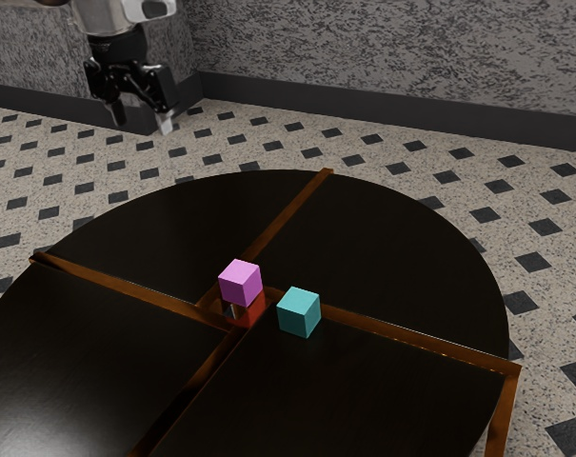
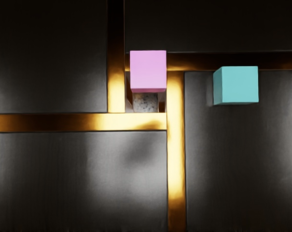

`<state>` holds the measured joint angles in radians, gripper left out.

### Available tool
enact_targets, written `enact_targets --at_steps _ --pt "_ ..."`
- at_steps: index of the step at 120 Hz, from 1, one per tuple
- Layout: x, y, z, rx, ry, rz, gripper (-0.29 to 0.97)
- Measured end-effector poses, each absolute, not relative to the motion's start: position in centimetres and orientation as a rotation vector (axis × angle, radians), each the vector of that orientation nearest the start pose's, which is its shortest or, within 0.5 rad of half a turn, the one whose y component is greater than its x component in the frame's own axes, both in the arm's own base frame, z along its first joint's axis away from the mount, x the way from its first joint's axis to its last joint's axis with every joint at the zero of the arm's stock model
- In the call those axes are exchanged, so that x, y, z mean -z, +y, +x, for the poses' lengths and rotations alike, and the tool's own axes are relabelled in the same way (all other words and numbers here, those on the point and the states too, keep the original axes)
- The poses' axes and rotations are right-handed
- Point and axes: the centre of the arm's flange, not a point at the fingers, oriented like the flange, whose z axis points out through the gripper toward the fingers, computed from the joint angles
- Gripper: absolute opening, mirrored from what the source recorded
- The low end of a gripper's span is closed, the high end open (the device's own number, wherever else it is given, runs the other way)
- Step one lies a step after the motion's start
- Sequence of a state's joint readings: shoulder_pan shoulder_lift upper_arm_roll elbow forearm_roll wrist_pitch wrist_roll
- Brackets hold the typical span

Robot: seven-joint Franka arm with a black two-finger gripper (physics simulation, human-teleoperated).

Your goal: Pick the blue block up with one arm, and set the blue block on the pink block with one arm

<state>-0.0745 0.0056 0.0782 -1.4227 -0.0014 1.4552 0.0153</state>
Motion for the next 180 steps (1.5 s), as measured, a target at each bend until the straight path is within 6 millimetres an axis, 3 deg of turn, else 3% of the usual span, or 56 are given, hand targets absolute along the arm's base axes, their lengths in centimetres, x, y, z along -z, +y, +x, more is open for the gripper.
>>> enact_targets --at_steps 28,32,41,49,60,71,90,100,106,125,137,148,158,180 --pt "-68.2 0.6 54.1 0.019 0.017 -3.144 0.68" --pt "-70.0 0.7 53.8 0.065 0.016 -3.143 0.68" --pt "-76.2 0.8 52.0 0.219 0.013 -3.135 0.68" --pt "-78.0 1.0 51.1 0.239 0.009 -3.135 0.68" --pt "-77.8 1.2 51.0 0.200 0.003 -3.138 0.68" --pt "-76.1 1.0 52.2 0.124 0.011 -3.142 0.68" --pt "-74.8 -3.5 53.0 0.075 0.145 -3.145 0.68" --pt "-74.6 -4.8 53.1 0.079 0.183 -3.142 0.68" --pt "-72.8 -5.3 53.4 0.043 0.197 -3.140 0.68" --pt "-60.3 -7.1 52.5 -0.137 0.245 -3.124 0.68" --pt "-54.7 -8.9 51.3 -0.173 0.295 -3.121 0.68" --pt "-51.9 -10.5 51.1 -0.155 0.338 -3.124 0.68" --pt "-49.8 -11.8 52.1 -0.123 0.373 -3.125 0.68" --pt "-49.0 -13.7 54.8 0.009 0.428 -3.124 0.68"
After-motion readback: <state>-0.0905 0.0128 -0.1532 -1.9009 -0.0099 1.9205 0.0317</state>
